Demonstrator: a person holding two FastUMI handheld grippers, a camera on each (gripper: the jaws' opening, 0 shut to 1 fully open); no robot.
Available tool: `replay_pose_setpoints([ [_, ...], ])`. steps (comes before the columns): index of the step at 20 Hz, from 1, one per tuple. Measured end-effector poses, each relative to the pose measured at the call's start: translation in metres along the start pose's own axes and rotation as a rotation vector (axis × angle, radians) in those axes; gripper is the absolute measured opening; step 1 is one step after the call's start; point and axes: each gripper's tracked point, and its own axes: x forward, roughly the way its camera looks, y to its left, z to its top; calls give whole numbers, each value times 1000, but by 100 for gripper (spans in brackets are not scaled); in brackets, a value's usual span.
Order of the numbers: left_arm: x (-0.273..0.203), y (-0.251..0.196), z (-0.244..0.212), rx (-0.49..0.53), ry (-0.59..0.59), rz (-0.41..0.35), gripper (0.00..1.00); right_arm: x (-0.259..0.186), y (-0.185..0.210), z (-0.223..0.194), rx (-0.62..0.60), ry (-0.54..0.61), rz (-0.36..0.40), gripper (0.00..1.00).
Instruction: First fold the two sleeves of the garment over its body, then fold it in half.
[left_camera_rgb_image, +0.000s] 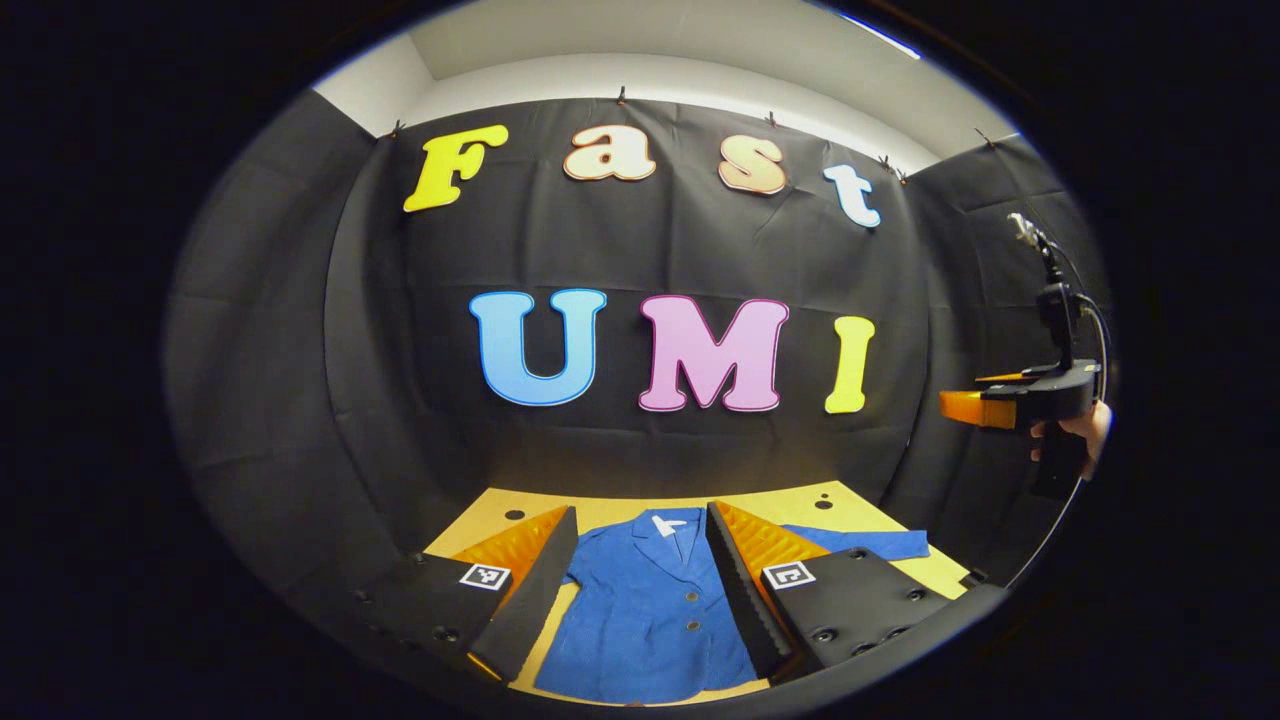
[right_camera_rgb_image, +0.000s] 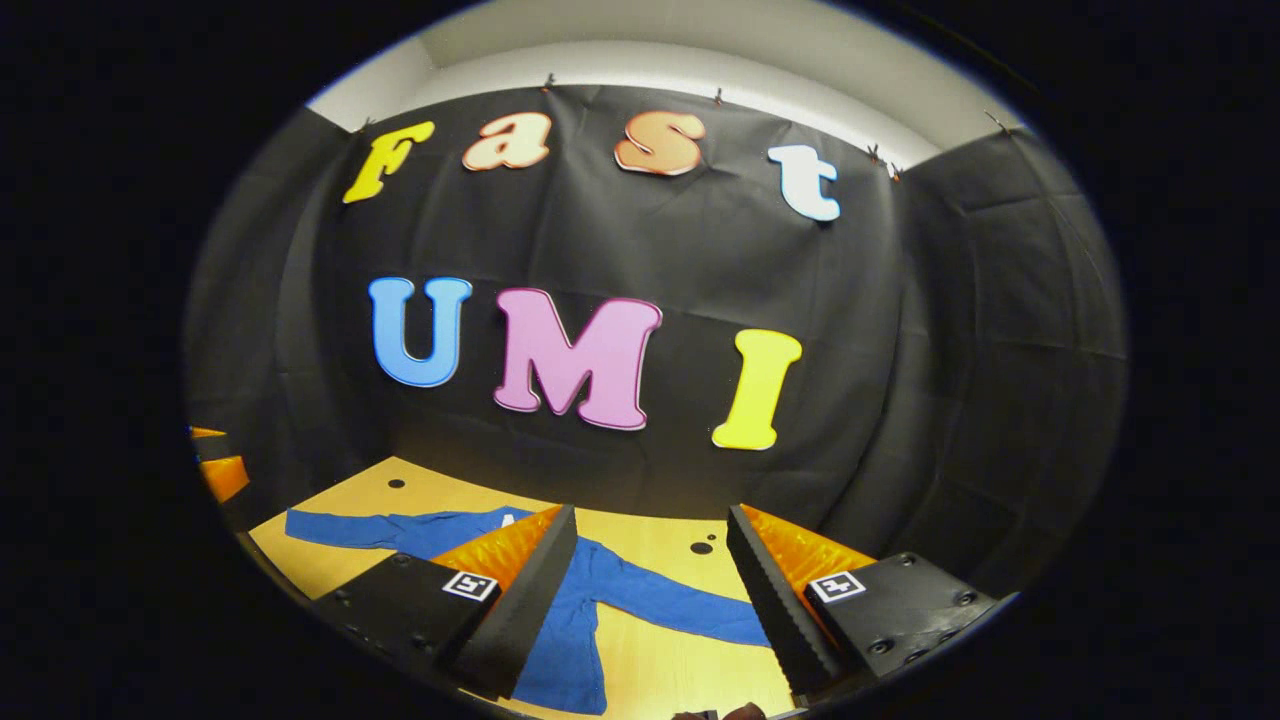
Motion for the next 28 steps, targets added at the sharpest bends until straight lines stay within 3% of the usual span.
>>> replay_pose_setpoints([
  [3, 26, 4, -8, 0, 26, 30, 74, 53, -44, -38, 78, 158, -20, 96],
  [8, 98, 3, -12, 27, 84, 57, 74, 151, -125, -180, 218, 605, -101, 97],
  [11, 141, -2, -17, 60, 120, 88, 74, 175, -173, -281, 222, 895, -160, 98],
  [14, 172, -20, -26, 14, 151, 65, 74, 178, -172, -372, 177, 1199, -209, 98],
  [15, 179, -23, -27, 12, 157, 67, 74, 181, -163, -385, 168, 1244, -207, 82],
  [16, 186, -24, -31, 14, 168, 76, 74, 184, -155, -386, 195, 1288, -208, 97],
  [18, 196, -25, -32, 12, 176, 87, 75, 181, -147, -391, 294, 1338, -214, 96],
  [23, 205, -24, -28, 43, 175, 106, 74, 173, -164, -431, 278, 1423, -259, 93],
  [25, 204, -24, -29, 39, 182, 103, 74, 174, -158, -438, 363, 1424, -257, 92],
  [26, 203, -22, -29, 34, 186, 102, 75, 173, -155, -435, 419, 1431, -265, 100],
  [27, 203, -22, -31, 28, 187, 96, 75, 176, -158, -434, 441, 1413, -277, 83],
  [28, 202, -22, -31, 24, 186, 92, 74, 174, -160, -435, 442, 1412, -277, 82],
])
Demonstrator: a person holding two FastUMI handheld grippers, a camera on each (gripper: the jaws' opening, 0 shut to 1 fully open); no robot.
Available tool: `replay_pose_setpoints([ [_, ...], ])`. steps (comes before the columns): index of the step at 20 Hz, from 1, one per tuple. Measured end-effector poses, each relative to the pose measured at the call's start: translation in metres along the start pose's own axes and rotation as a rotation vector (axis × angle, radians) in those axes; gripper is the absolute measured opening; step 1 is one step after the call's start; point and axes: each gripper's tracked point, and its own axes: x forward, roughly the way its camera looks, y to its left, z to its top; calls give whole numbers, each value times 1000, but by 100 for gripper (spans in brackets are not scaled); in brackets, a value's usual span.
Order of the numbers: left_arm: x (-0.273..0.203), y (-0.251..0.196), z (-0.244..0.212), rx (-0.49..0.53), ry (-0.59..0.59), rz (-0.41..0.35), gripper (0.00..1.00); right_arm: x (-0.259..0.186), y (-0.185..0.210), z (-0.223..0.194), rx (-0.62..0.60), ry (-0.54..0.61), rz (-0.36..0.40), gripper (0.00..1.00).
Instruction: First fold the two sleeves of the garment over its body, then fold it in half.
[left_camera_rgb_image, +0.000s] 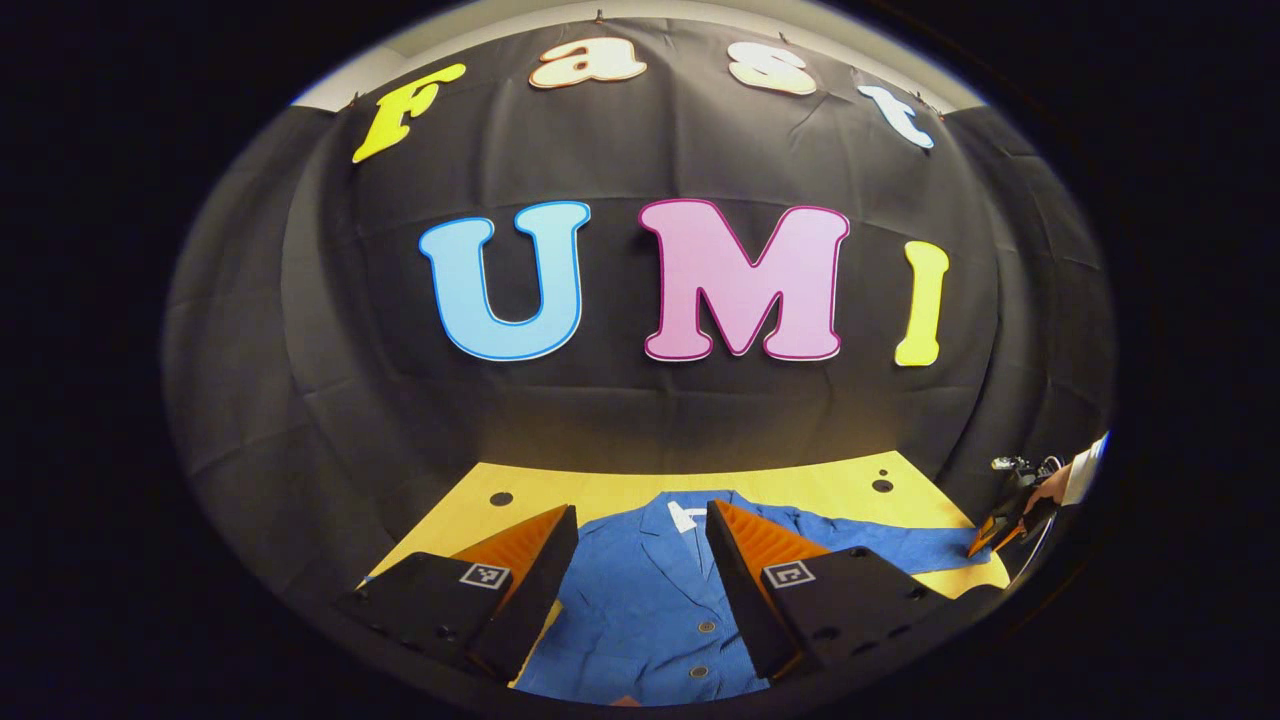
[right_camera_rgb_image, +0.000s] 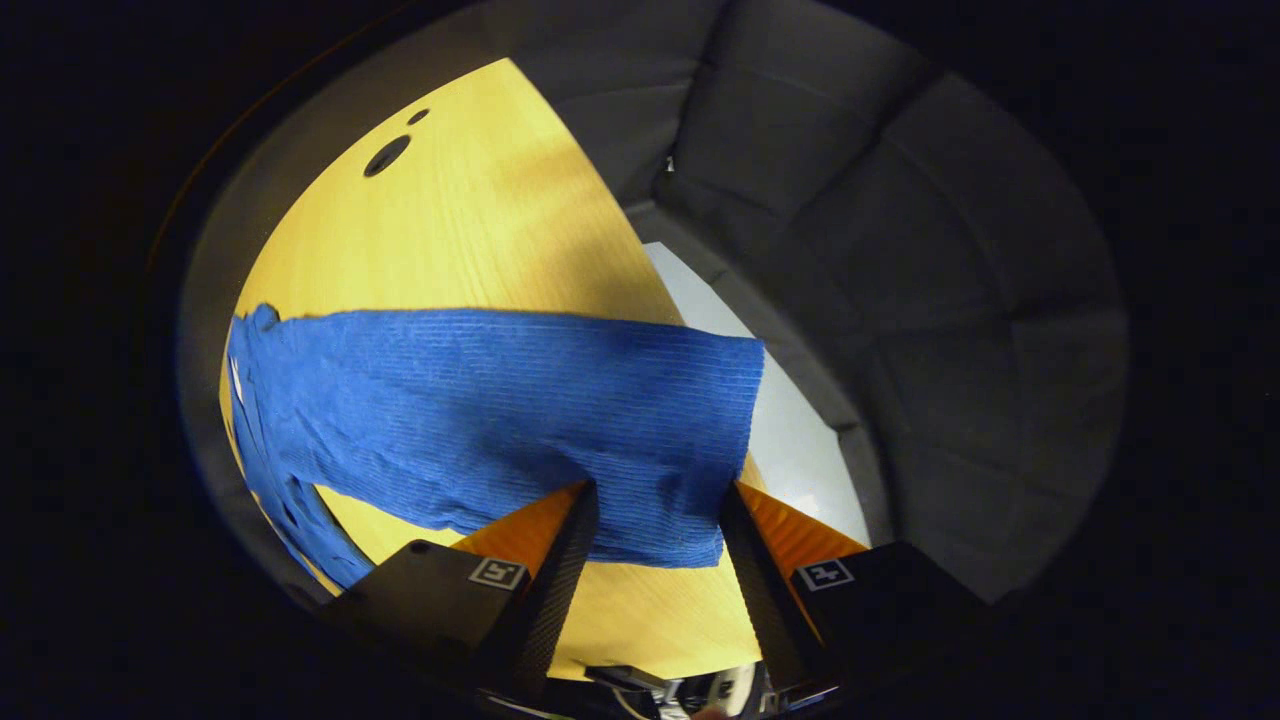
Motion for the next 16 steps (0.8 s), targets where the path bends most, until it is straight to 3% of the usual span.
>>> replay_pose_setpoints([
  [2, -5, 5, -2, -1, -8, -4, 74, -3, 6, 5, -5, -28, 43, 74],
  [4, -10, 9, 2, 3, -21, -14, 74, -1, 8, 5, 17, -42, 37, 6],
  [6, -16, 21, 7, 16, -42, -11, 75, -8, 11, 0, 16, -34, 35, 6],
  [8, -23, 36, 10, 19, -62, -6, 74, -24, 23, 10, 24, -114, 37, 6],
  [10, -28, 57, 0, -15, -45, 14, 72, -51, 37, 13, -45, -166, 25, 5],
  [16, -62, 131, -16, -112, -12, 70, 75, -180, 152, 46, -149, -428, 111, 5],
])
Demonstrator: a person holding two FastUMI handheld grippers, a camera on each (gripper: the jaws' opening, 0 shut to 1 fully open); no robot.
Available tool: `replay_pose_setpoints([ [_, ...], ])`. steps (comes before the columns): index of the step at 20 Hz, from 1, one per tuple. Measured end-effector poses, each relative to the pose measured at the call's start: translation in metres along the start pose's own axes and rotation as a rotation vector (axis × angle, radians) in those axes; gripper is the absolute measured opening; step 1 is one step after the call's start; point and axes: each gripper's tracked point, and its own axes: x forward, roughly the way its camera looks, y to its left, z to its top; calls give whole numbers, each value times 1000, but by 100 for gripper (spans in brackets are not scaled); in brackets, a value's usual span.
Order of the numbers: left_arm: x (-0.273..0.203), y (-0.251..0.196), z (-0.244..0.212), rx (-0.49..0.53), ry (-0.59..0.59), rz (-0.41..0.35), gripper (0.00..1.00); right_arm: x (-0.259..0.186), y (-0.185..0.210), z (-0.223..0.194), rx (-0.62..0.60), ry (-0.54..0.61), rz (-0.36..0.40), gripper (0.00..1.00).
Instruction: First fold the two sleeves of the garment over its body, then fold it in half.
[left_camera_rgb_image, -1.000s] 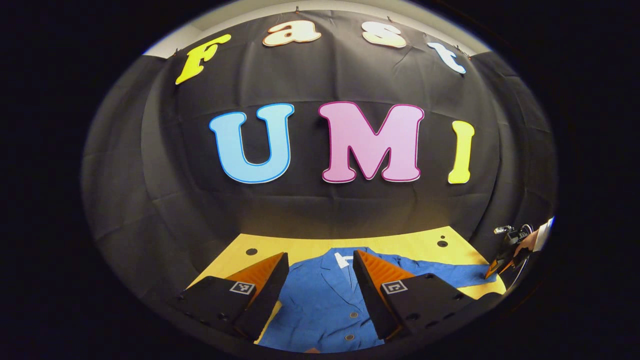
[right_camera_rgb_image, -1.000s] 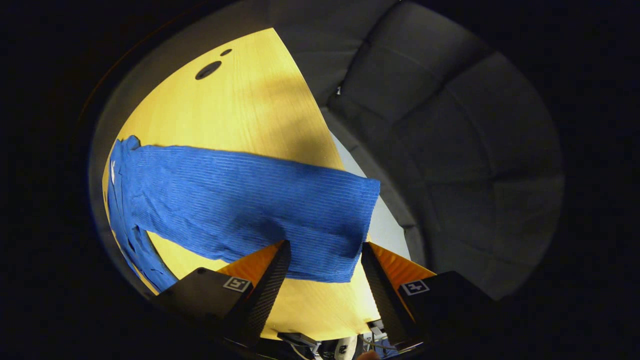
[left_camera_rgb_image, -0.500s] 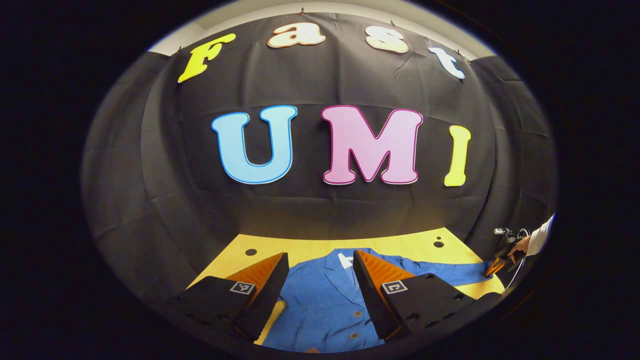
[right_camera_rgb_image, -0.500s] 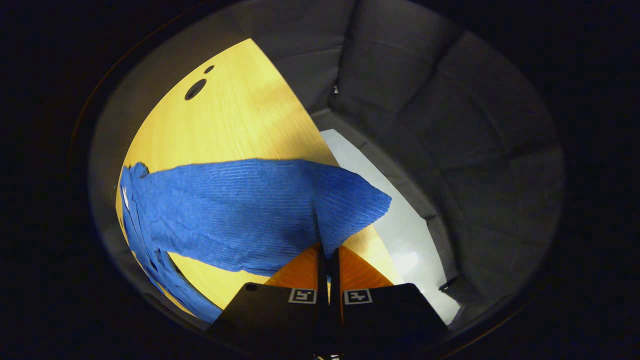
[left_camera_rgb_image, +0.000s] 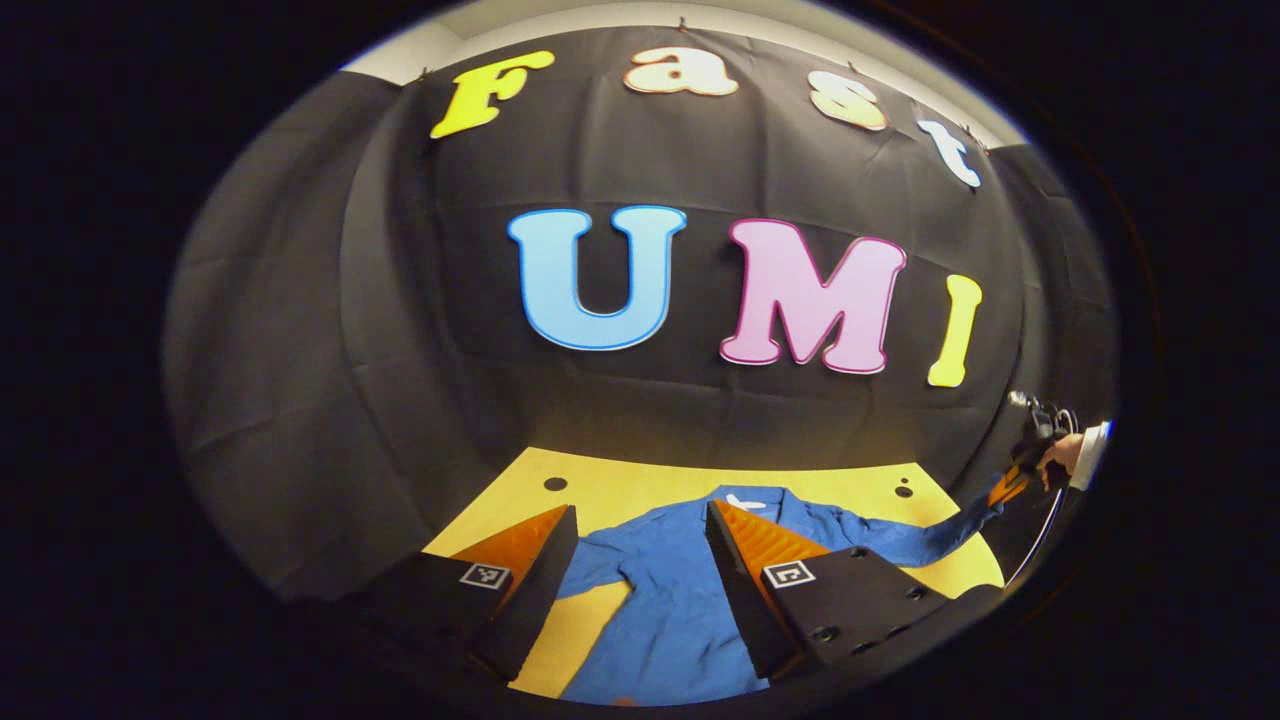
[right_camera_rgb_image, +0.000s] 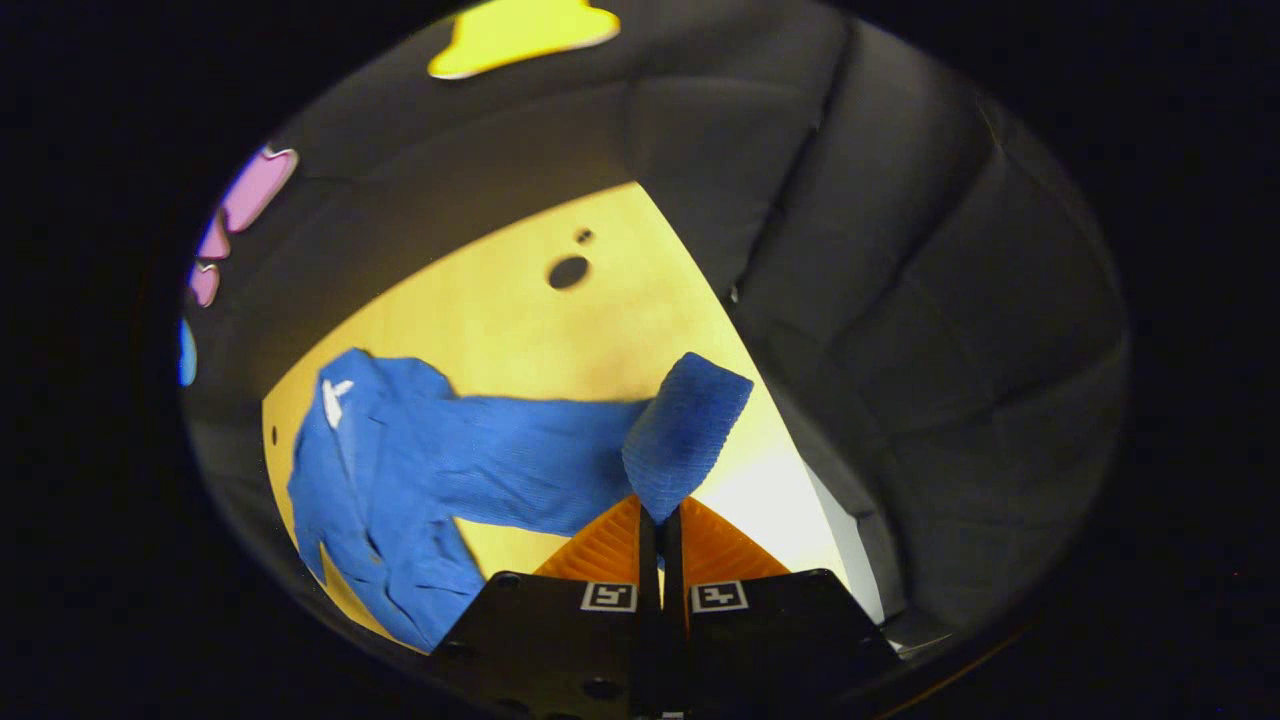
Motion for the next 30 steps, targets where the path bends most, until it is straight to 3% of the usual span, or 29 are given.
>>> replay_pose_setpoints([
  [4, -20, 67, 1, -75, -29, 64, 75, -68, 128, 57, -90, -164, 128, 5],
  [7, -30, 105, -5, -140, -33, 103, 74, -96, 229, 65, -119, -174, 252, 5],
  [8, -33, 118, -7, -147, -40, 124, 71, -97, 256, 63, -163, -180, 257, 4],
  [9, -36, 131, -11, -145, -42, 152, 74, -92, 296, 45, -205, -178, 281, 4],
  [12, -46, 159, -25, -144, -34, 213, 71, -61, 391, 0, -239, -114, 405, 5],
  [14, -54, 168, -32, -163, -40, 229, 75, -29, 434, -24, -265, -91, 477, 4],
  [18, -69, 189, -57, -143, -26, 296, 74, 32, 494, -98, -310, 35, 538, 5],
  [21, -78, 203, -81, -156, 39, 364, 75, 60, 534, -142, -269, 123, 590, 5],
  [25, -84, 208, -96, -184, 79, 414, 75, 97, 548, -176, -238, 192, 533, 5],
  [26, -87, 208, -100, -180, 85, 421, 77, 100, 549, -181, -233, 205, 527, 5],
  [27, -87, 207, -102, -175, 88, 424, 72, 101, 555, -186, -220, 226, 540, 6],
  [30, -82, 202, -110, -175, 103, 412, 75, 79, 583, -200, -143, 298, 651, 12],
])
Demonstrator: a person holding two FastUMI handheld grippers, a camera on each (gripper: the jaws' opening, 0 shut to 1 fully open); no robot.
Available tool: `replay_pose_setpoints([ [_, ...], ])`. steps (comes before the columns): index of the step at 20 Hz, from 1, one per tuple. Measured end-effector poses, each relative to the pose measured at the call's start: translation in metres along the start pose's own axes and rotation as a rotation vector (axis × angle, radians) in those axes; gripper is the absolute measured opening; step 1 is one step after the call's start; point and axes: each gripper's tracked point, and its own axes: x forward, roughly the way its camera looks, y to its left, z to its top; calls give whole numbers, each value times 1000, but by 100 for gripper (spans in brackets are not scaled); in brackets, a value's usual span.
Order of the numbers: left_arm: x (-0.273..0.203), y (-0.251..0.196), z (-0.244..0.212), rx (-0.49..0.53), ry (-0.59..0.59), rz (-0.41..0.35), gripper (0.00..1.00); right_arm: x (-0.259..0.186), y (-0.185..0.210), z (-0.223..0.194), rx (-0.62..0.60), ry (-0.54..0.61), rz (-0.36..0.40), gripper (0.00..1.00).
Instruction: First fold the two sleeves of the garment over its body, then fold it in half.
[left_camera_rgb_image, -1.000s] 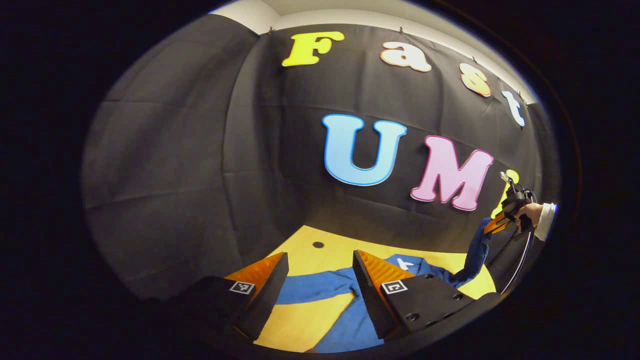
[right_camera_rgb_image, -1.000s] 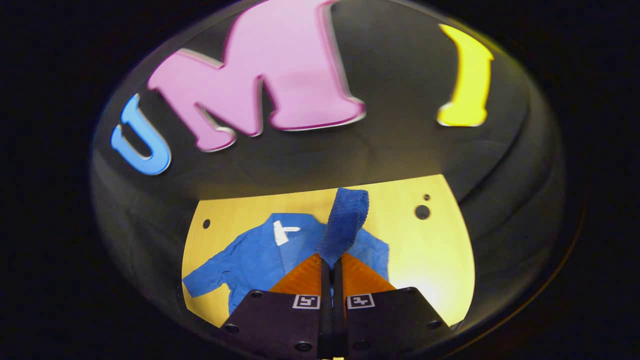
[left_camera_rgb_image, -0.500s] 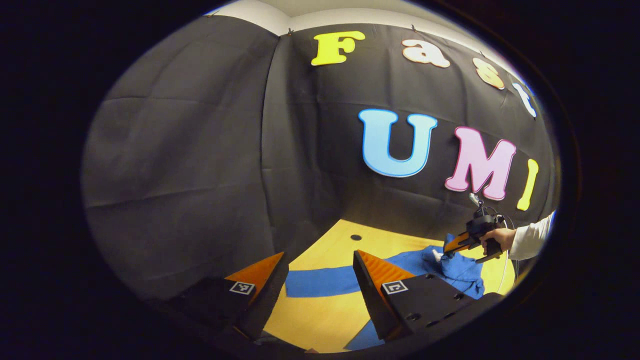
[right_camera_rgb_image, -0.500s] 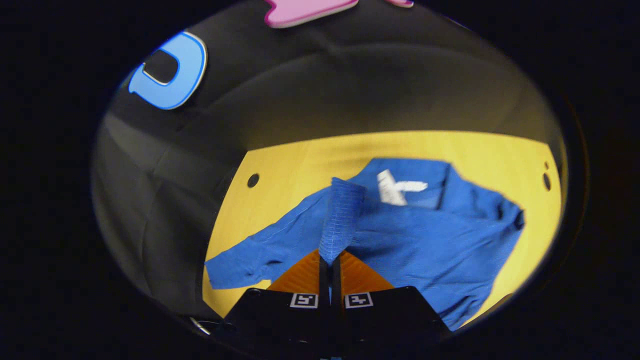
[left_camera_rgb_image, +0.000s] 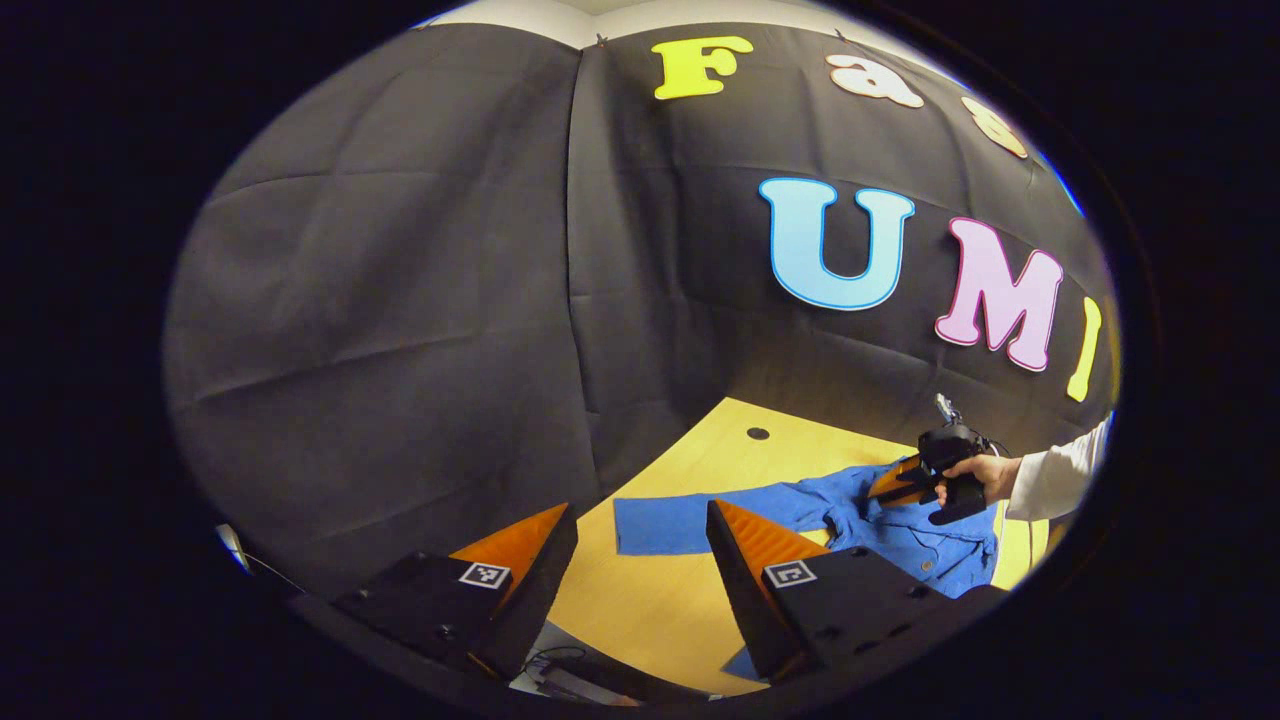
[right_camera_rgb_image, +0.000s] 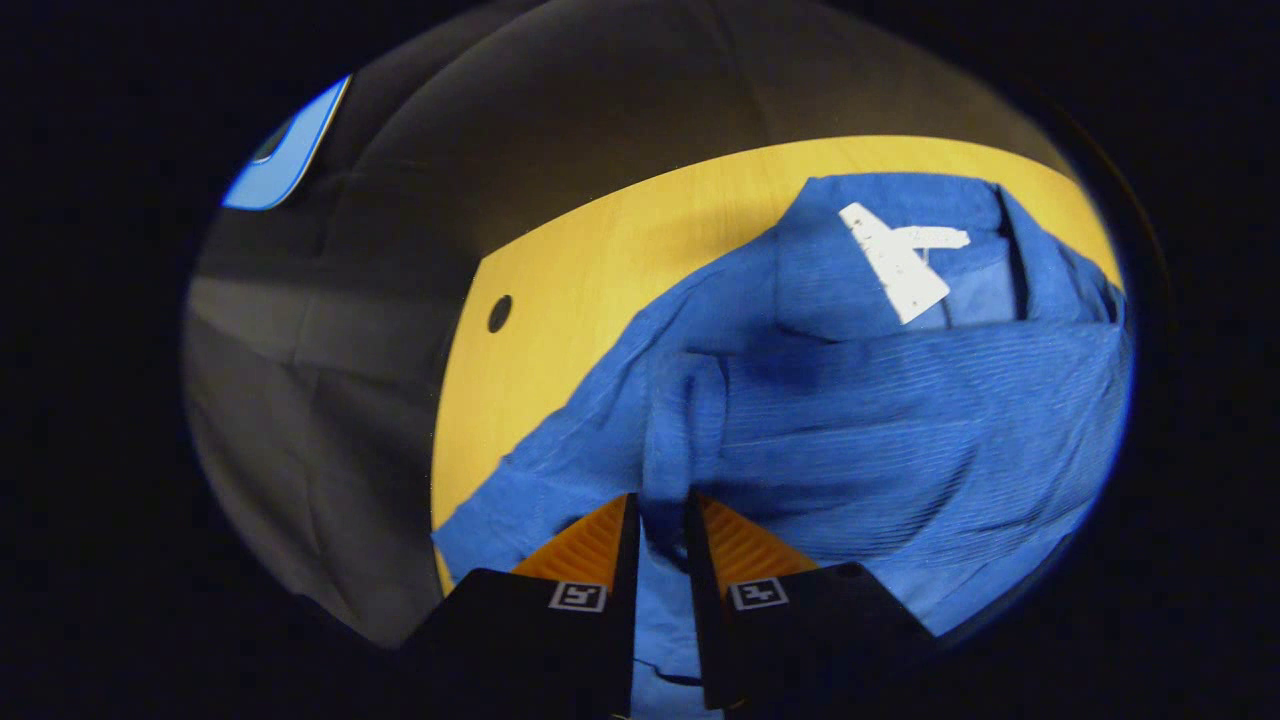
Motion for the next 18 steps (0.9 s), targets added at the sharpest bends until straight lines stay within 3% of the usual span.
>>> replay_pose_setpoints([
  [1, 3, -3, -4, -13, 6, -12, 75, 0, 10, -1, 15, 0, 36, 14],
  [3, 10, -10, -13, -48, 33, -40, 75, -4, 24, -3, 20, 3, 94, 52],
  [4, 16, -11, -21, -61, 57, -45, 75, -8, 25, -3, 7, 4, 104, 32],
  [5, 25, -10, -27, -73, 89, -47, 72, -14, 25, -5, -18, 9, 106, 41],
  [6, 35, -11, -36, -82, 130, -55, 75, -25, 24, -10, -55, 16, 112, 82],
  [7, 43, -12, -45, -97, 184, -59, 75, -36, 23, -16, -102, 23, 122, 64],
  [8, 52, -19, -57, -118, 255, -83, 75, -50, 22, -25, -154, 34, 130, 85],
  [9, 63, -26, -66, -140, 310, -112, 81, -65, 18, -37, -205, 49, 142, 65],
  [10, 79, -31, -74, -165, 359, -130, 83, -85, 13, -53, -246, 61, 160, 85],
  [12, 115, -30, -88, -206, 444, -134, 83, -127, 10, -92, -207, 27, 219, 49],
  [13, 139, -24, -91, -208, 484, -120, 82, -149, 4, -114, -180, 28, 233, 66],
  [18, 222, -9, -107, -219, 717, -50, 84, -223, -77, -188, -40, 10, 167, 65],
])
